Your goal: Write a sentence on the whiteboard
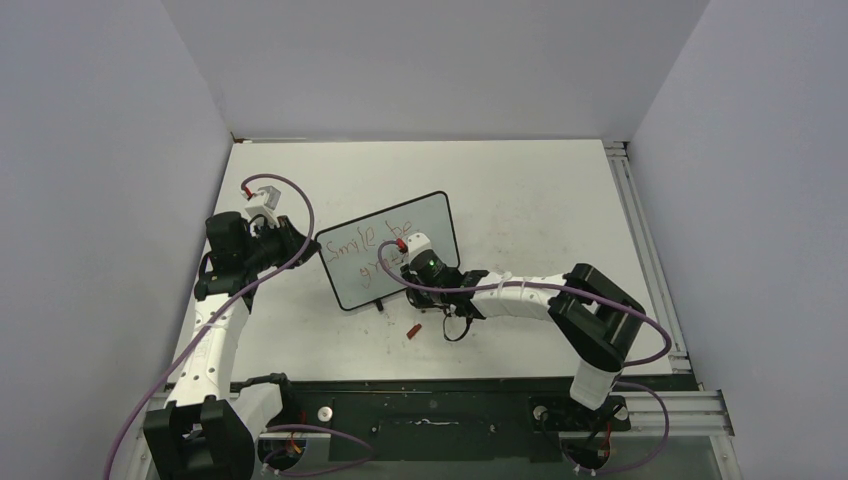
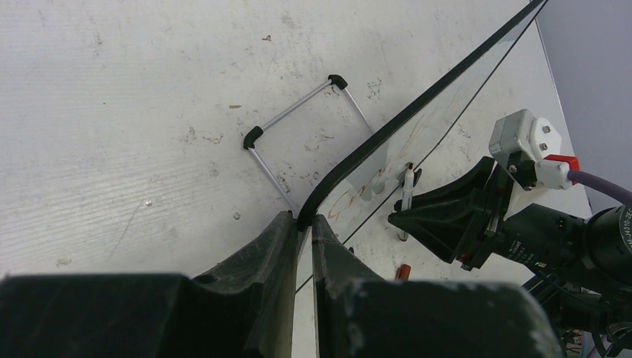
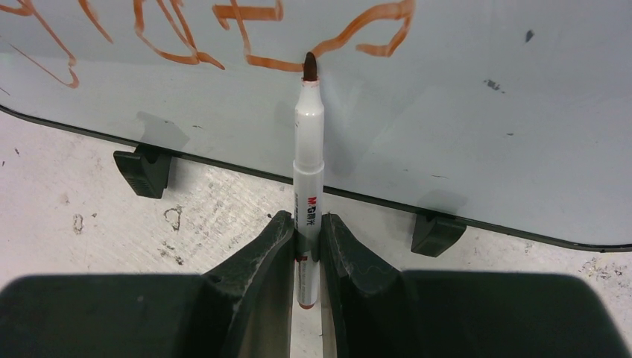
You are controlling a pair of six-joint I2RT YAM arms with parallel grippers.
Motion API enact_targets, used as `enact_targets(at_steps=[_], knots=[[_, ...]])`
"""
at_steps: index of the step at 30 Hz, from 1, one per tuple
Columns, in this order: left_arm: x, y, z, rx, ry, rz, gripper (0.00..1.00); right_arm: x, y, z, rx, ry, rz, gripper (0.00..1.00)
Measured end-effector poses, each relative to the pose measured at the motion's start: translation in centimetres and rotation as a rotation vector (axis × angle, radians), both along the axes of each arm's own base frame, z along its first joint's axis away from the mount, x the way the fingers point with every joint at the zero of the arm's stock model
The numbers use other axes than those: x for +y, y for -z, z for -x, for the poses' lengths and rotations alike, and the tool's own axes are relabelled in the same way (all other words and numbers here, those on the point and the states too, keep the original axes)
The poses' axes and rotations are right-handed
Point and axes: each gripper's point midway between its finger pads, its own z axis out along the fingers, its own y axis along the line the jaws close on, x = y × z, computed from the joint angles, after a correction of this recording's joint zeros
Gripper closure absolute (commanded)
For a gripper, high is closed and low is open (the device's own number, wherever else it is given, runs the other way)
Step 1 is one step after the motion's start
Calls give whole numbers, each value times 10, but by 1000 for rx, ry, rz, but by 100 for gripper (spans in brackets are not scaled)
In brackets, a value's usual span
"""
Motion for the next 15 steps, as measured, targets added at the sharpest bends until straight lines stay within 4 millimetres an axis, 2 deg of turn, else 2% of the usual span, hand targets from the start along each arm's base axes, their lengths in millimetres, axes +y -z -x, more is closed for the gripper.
enact_targets(at_steps=[15], knots=[[0, 0, 0, 0, 0, 0, 90, -2, 0, -2, 11, 30, -12, 95]])
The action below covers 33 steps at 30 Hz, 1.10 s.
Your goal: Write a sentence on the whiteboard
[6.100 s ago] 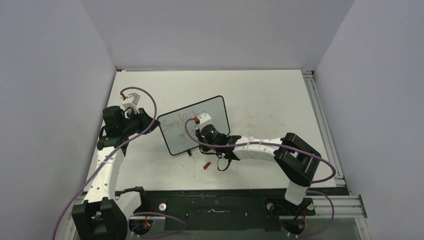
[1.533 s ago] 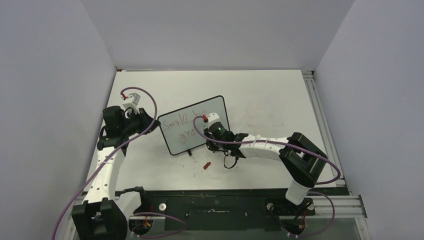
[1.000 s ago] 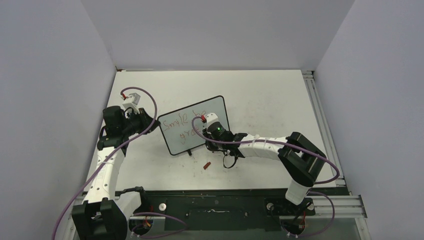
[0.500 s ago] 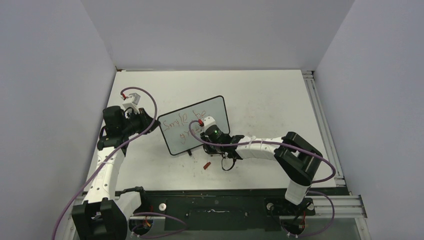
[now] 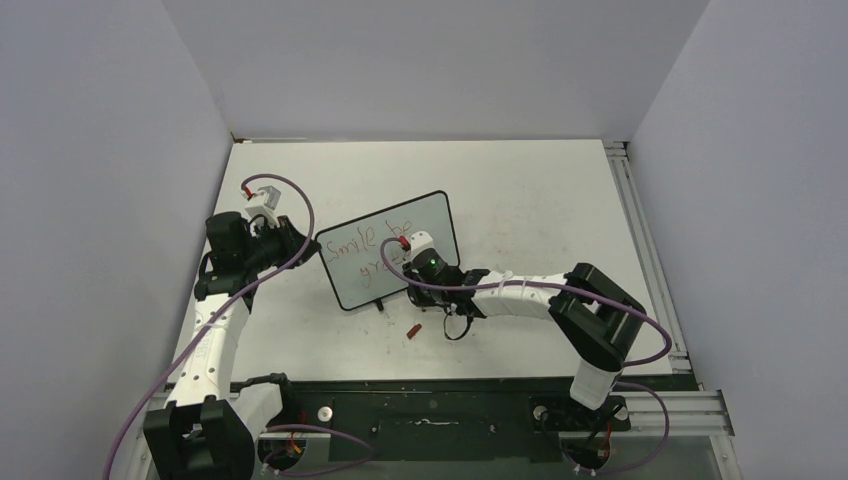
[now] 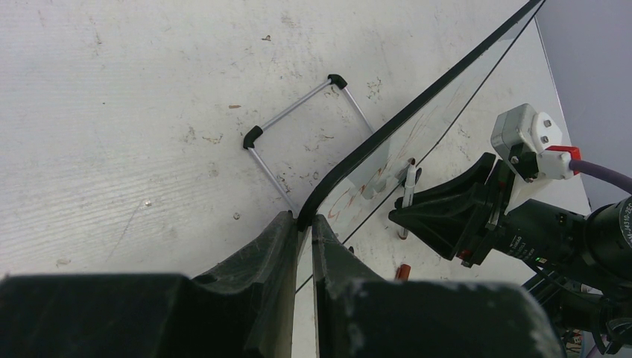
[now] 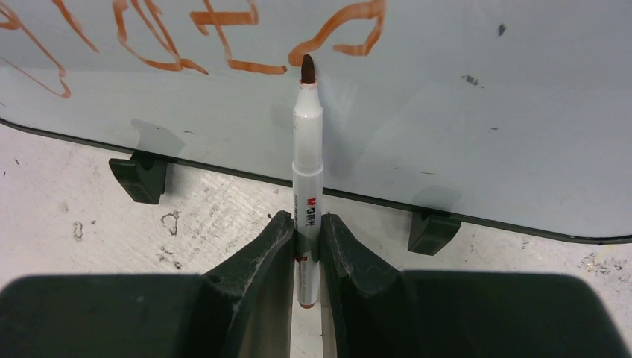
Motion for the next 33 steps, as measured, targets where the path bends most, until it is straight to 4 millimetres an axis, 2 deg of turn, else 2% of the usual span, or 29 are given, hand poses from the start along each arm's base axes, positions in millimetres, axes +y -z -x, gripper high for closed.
enact_targets(at_steps=[24, 25, 26, 33], knots=[[-1, 0, 0, 0, 3, 0, 90, -9, 1, -4, 16, 58, -34, 95], [-1, 0, 0, 0, 3, 0, 90, -9, 1, -4, 16, 59, -34, 92], [-1, 0, 0, 0, 3, 0, 90, -10, 1, -4, 15, 61, -33, 94], [-1, 0, 0, 0, 4, 0, 90, -11, 1, -4, 15, 69, -37, 95]])
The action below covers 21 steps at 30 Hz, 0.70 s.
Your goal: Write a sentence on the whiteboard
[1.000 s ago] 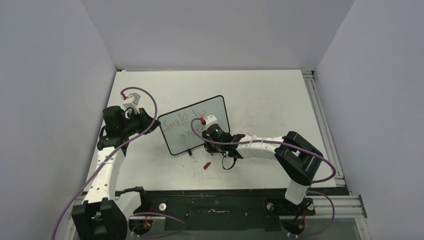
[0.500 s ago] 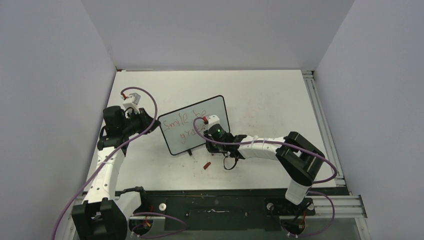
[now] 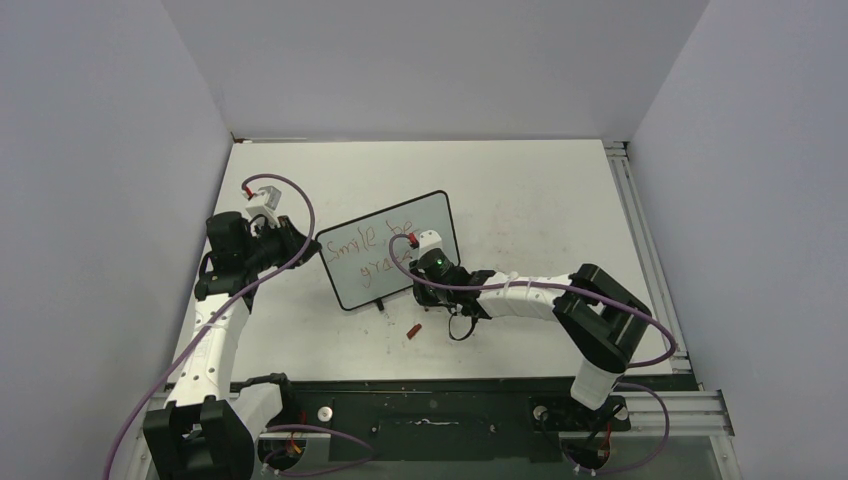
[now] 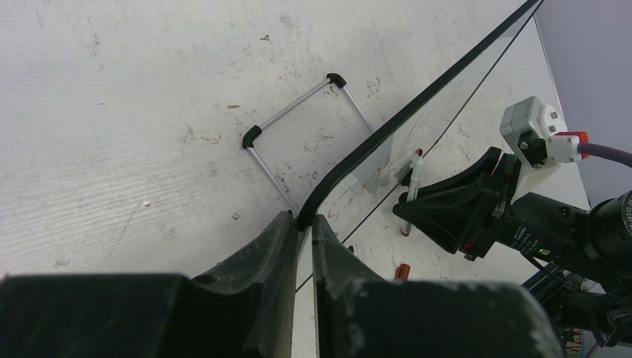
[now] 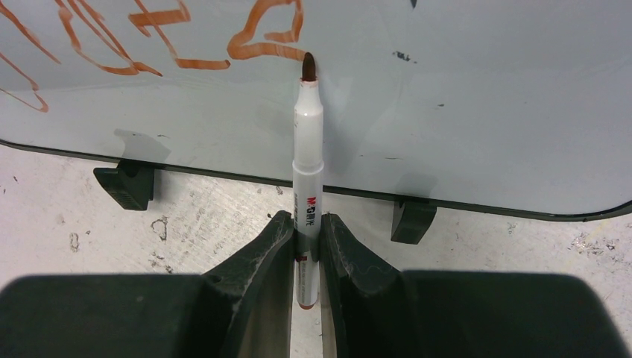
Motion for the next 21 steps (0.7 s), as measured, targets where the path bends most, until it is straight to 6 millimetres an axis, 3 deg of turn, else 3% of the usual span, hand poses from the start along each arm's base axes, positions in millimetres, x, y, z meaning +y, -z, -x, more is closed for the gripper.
enact_targets(at_steps=[16, 21], knots=[[0, 0, 0, -1, 1, 0, 90, -14, -1, 2, 2, 17, 20, 95], [0, -1, 1, -2, 1, 0, 90, -17, -19, 8, -31, 1, -1, 95]])
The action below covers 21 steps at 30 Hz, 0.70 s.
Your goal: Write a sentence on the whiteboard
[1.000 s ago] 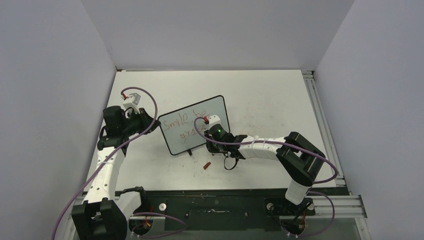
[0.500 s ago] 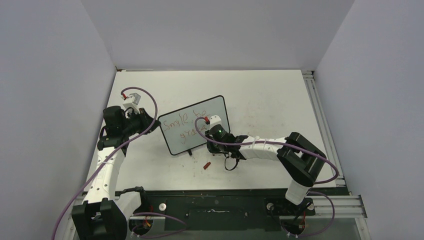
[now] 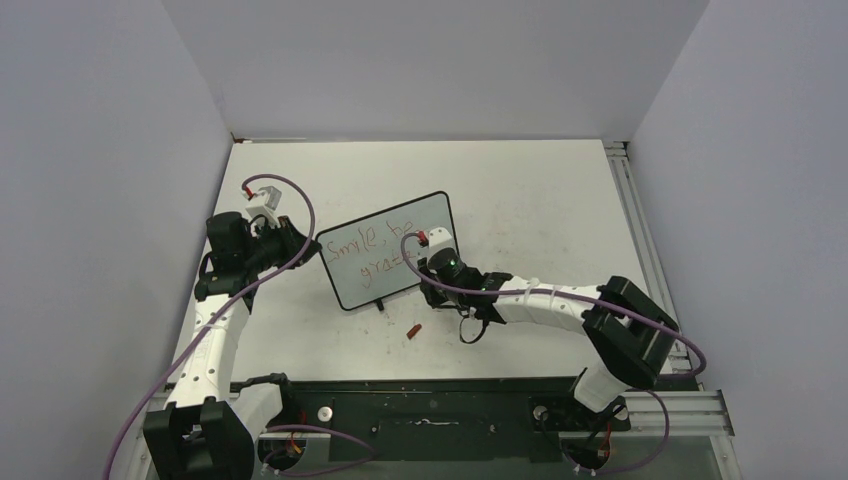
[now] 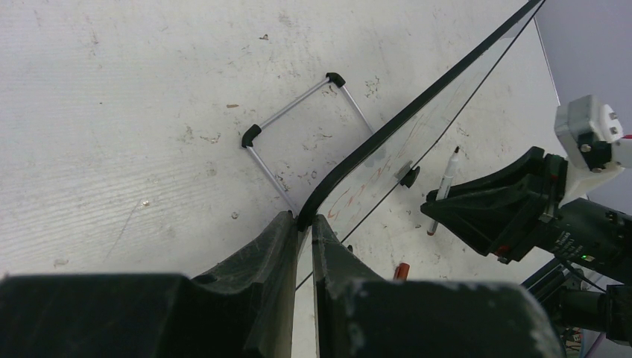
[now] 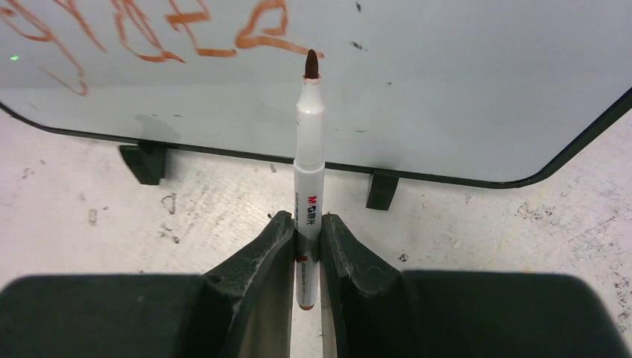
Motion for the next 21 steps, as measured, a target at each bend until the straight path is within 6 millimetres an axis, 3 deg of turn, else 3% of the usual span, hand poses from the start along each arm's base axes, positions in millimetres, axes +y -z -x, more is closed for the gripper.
enact_targets(at_steps=[7, 21], knots=[[0, 0, 0, -1, 1, -1, 90, 4, -29, 0, -56, -24, -46, 95], [-1, 0, 0, -2, 1, -4, 90, -11, -26, -14, -60, -60, -19, 95]])
